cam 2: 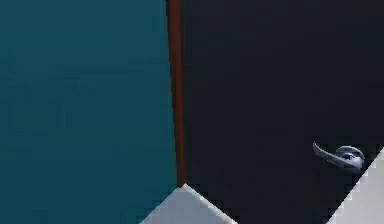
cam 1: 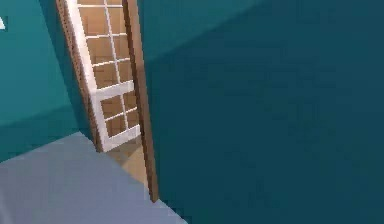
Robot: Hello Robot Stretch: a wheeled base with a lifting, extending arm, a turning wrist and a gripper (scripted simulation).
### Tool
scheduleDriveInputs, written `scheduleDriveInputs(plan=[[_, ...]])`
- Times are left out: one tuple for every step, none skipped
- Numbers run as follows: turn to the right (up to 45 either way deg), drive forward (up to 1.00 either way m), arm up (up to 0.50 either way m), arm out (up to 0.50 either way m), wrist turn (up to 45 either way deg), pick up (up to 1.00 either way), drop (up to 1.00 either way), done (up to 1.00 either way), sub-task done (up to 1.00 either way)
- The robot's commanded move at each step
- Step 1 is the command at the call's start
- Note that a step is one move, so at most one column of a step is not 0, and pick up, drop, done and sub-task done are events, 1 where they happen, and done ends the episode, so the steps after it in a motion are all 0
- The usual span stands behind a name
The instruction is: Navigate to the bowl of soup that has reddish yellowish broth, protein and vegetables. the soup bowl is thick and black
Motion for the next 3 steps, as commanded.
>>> scheduleDriveInputs(plan=[[-30.0, 0.00, 0.00, 0.00, 0.0, 0.00, 0.00, 0.00, 0.00], [0.0, 1.00, 0.00, 0.00, 0.0, 0.00, 0.00, 0.00, 0.00], [-12.0, 0.00, 0.00, 0.00, 0.0, 0.00, 0.00, 0.00, 0.00]])
